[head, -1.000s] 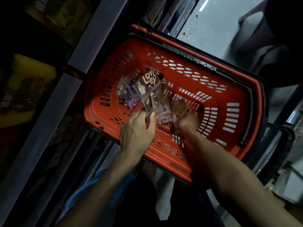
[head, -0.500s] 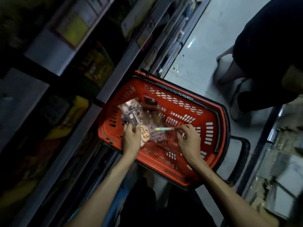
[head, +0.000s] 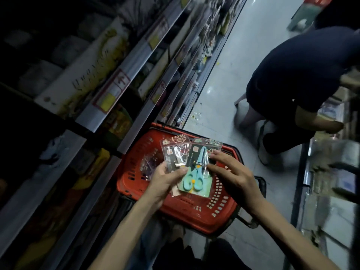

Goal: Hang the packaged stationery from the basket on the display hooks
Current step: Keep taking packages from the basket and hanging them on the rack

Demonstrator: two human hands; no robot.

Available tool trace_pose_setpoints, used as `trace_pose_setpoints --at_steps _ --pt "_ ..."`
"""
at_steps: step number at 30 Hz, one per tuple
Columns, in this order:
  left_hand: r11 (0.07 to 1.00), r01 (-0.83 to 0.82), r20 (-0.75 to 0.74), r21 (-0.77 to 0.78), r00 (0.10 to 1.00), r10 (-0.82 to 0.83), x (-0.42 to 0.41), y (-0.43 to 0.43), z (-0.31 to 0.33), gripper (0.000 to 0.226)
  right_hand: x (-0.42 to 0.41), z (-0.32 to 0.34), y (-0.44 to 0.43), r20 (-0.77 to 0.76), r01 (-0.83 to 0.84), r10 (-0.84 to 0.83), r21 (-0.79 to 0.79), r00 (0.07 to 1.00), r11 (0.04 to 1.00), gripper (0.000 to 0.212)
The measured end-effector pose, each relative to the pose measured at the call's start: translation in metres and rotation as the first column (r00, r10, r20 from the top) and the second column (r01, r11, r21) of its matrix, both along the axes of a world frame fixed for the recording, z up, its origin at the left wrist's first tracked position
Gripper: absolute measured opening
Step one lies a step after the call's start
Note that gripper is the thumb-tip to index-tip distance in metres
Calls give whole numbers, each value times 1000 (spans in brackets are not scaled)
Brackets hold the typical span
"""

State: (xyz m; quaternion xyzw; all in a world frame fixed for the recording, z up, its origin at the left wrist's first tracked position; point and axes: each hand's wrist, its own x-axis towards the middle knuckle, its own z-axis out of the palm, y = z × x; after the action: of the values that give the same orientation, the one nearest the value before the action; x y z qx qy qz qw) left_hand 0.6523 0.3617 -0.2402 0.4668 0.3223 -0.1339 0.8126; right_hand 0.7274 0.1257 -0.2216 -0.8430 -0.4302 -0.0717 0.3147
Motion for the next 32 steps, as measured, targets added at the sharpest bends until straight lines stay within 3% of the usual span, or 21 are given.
trace_pose_setpoints --at_steps 5,8,10,13,15,17,22,28,32 --pt "994 -105 52 17 993 104 -1 -21 30 49 -2 24 -16 9 79 -79 8 997 997 35" --pt "988 -143 105 62 985 136 -2 -34 51 46 -9 38 -27 -142 240 -232 43 962 970 38" --pt "980 -172 162 95 975 155 -3 -43 64 45 -14 47 -35 -441 413 -307 166 843 896 29" --pt "983 -146 225 108 967 119 -4 -60 89 44 -10 72 -49 -842 603 -148 237 518 762 22" --pt "987 -112 273 111 959 78 -4 -79 105 41 -4 89 -61 -934 647 21 264 357 716 29" --pt "983 -101 303 156 952 50 -4 -104 117 38 2 105 -72 -945 687 147 313 291 656 41" --pt "939 -96 374 331 926 -37 3 -168 133 43 4 135 -109 -917 834 113 396 383 386 25" --pt "911 13 365 411 914 -178 15 -231 156 34 -10 158 -176 -909 883 86 417 408 218 10" --pt "890 97 378 446 881 -285 28 -279 189 49 -21 171 -218 -897 892 -25 437 442 116 6"
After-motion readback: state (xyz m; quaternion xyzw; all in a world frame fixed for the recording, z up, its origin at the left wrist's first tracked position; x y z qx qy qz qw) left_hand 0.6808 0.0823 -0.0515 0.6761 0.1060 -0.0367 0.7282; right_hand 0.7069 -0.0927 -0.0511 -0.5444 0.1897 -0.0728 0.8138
